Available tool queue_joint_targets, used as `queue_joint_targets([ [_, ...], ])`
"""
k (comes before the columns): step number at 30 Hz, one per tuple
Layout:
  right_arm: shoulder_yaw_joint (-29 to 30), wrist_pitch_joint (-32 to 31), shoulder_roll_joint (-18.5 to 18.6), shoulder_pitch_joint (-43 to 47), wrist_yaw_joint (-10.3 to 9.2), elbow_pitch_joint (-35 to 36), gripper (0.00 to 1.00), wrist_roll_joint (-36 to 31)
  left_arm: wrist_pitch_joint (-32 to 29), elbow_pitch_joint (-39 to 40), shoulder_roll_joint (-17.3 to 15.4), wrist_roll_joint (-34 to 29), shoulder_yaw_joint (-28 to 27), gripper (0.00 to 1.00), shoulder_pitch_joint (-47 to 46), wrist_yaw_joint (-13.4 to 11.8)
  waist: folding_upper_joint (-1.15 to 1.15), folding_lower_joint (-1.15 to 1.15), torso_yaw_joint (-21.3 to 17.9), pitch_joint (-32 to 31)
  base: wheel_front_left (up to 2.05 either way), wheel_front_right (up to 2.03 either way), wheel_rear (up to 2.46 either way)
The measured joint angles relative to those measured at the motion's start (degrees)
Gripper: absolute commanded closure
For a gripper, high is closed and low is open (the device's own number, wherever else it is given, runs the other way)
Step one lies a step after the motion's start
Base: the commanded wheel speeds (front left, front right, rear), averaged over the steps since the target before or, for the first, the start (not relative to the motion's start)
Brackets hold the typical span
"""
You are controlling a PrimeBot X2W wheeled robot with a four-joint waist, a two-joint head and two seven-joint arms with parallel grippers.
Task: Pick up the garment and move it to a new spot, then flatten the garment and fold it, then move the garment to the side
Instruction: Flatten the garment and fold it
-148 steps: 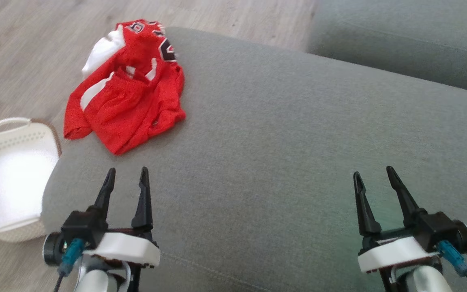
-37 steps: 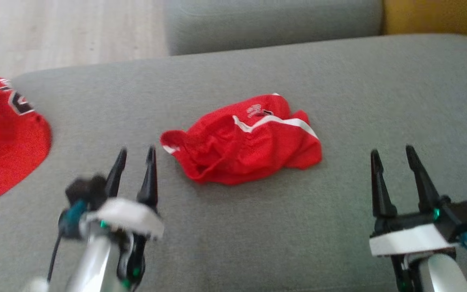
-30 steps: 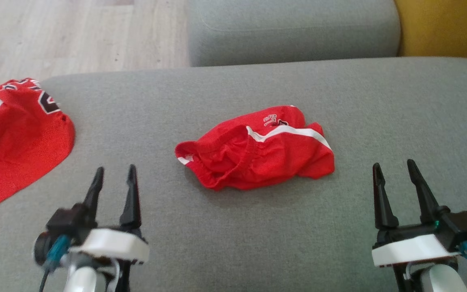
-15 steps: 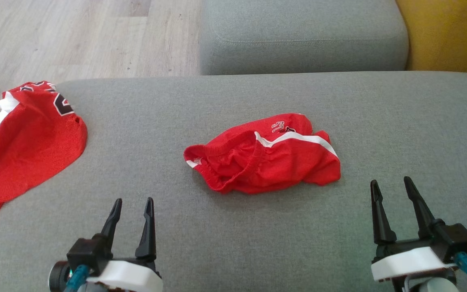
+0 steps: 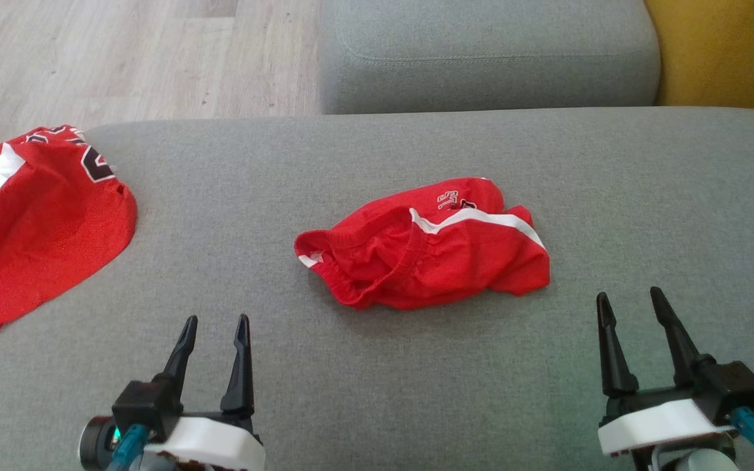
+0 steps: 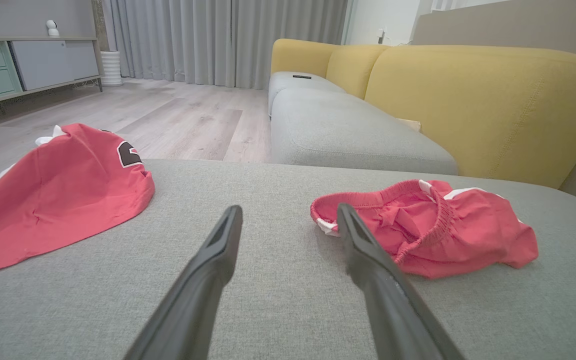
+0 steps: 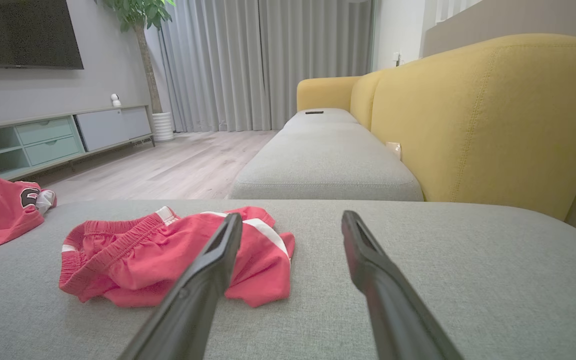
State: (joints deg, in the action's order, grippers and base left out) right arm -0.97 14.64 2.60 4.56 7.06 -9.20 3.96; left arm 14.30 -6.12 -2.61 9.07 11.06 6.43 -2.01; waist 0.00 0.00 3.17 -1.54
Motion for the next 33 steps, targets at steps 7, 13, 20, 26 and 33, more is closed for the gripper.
queue_joint_targets([
  [7, -0.6, 0.0, 0.0, 0.0, 0.00, -0.8, 0.00, 0.1, 0.0, 0.0, 0.0, -1.0, 0.1, 0.00, -0.1, 0.0, 0.00, 0.00, 0.0, 0.3, 0.00, 0.00, 0.00],
  [13, -1.1, 0.0, 0.0, -0.2, 0.00, -0.8, 0.00, 0.1, 0.0, 0.0, 0.0, -2.5, 0.7, 0.00, -0.9, 0.0, 0.00, 0.00, -0.5, 0.7, 0.00, 0.00, 0.00],
  [20, -1.6, 0.0, 0.0, -0.6, 0.00, -0.5, 0.00, 0.1, 0.0, -3.6, -0.1, 3.0, 3.3, 0.00, -3.7, 2.7, 0.00, 0.00, -1.7, 2.3, 0.00, 0.00, 0.00],
  [26, -2.5, 0.0, 0.0, -4.2, 0.00, 0.4, 0.00, -0.2, -0.5, -12.2, -0.1, 8.3, 10.0, 0.00, -17.3, 5.2, 0.00, 0.00, -3.1, 5.6, 0.00, 0.00, 0.00],
  [33, -3.0, 0.0, 0.0, -7.2, 0.00, 1.4, 0.00, -1.1, -15.4, -18.8, 0.2, 23.2, 21.5, 0.00, -35.6, -0.6, 0.00, 0.00, -4.8, 10.8, 0.00, 0.00, 0.00],
])
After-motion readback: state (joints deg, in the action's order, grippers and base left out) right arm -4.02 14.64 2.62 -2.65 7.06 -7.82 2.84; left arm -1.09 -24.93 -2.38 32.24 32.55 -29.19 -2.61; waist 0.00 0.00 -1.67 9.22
